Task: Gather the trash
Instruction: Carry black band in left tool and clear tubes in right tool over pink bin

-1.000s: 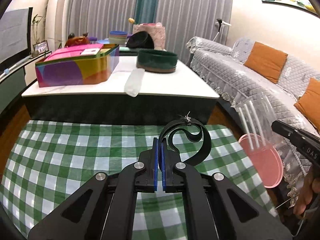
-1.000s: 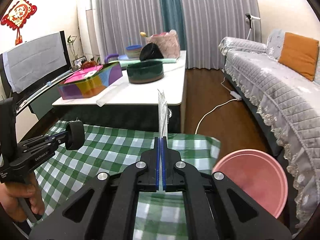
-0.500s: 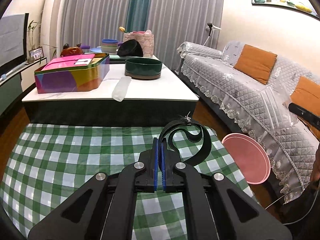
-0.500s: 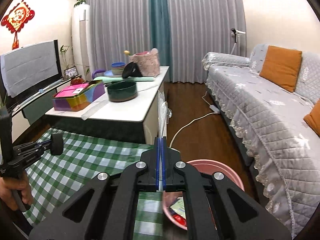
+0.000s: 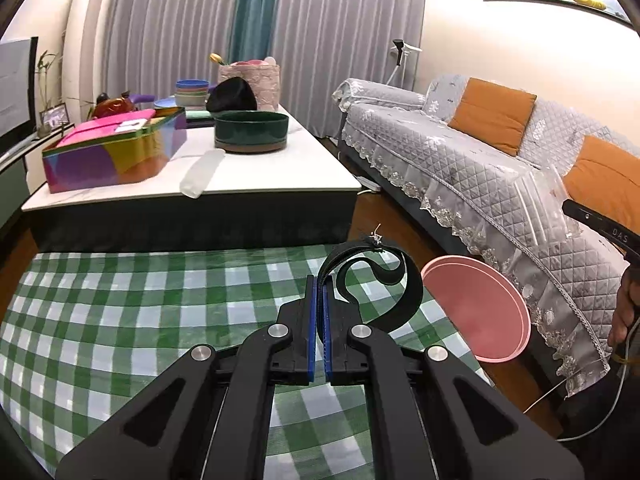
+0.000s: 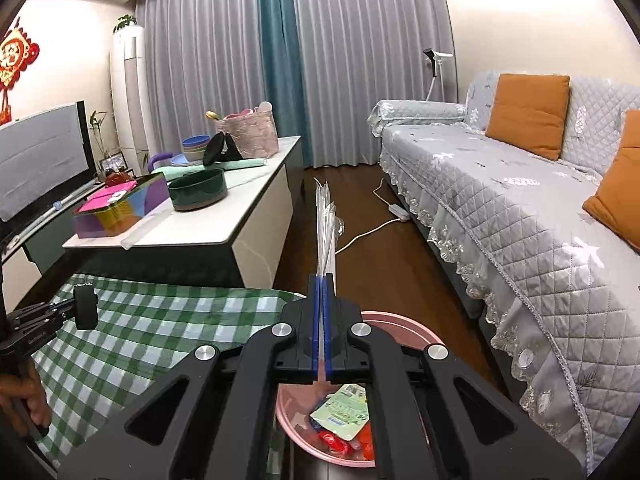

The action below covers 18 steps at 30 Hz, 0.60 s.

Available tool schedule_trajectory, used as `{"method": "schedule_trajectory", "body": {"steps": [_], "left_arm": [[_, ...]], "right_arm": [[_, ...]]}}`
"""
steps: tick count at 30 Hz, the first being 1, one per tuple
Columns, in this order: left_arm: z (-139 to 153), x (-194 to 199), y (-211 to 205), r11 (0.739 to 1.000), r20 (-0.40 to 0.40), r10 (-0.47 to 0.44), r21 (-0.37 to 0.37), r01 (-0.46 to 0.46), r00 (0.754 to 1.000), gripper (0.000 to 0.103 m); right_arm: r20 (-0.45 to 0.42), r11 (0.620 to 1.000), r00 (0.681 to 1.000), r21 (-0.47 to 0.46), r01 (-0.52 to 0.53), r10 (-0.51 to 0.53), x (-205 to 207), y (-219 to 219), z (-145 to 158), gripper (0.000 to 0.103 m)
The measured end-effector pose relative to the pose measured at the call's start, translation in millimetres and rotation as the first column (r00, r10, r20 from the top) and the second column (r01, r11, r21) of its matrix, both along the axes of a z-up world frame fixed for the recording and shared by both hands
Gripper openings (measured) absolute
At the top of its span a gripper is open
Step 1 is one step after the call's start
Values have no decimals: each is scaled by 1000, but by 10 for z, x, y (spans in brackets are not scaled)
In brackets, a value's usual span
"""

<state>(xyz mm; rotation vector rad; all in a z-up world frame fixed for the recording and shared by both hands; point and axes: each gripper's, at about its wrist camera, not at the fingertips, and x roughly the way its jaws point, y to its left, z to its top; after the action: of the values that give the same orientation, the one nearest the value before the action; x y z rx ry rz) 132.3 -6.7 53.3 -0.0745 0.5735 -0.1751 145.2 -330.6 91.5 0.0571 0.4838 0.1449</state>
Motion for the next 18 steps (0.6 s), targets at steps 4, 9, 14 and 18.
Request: {"method": "schedule_trajectory", "body": {"steps": [4, 9, 14, 18], "left_arm": [[-55, 30, -120, 1000, -9, -17, 4, 17, 1000, 2], [-90, 89, -280, 999, -16, -44, 3, 44, 999, 2], [-92, 171, -434, 998, -19, -67, -3, 67, 998, 2], [-83, 258, -525, 997, -19, -80, -11, 80, 997, 2]], "right_arm": [[-12, 1000, 1000, 7, 10, -10, 18, -49, -48, 2], [-11, 1000, 1000, 9, 14, -14, 53, -91, -73, 2], [-17, 1000, 1000, 1, 19, -19, 109, -118, -105, 2], [-16, 1000, 1000, -14, 26, -26, 134, -139, -123, 2]]}}
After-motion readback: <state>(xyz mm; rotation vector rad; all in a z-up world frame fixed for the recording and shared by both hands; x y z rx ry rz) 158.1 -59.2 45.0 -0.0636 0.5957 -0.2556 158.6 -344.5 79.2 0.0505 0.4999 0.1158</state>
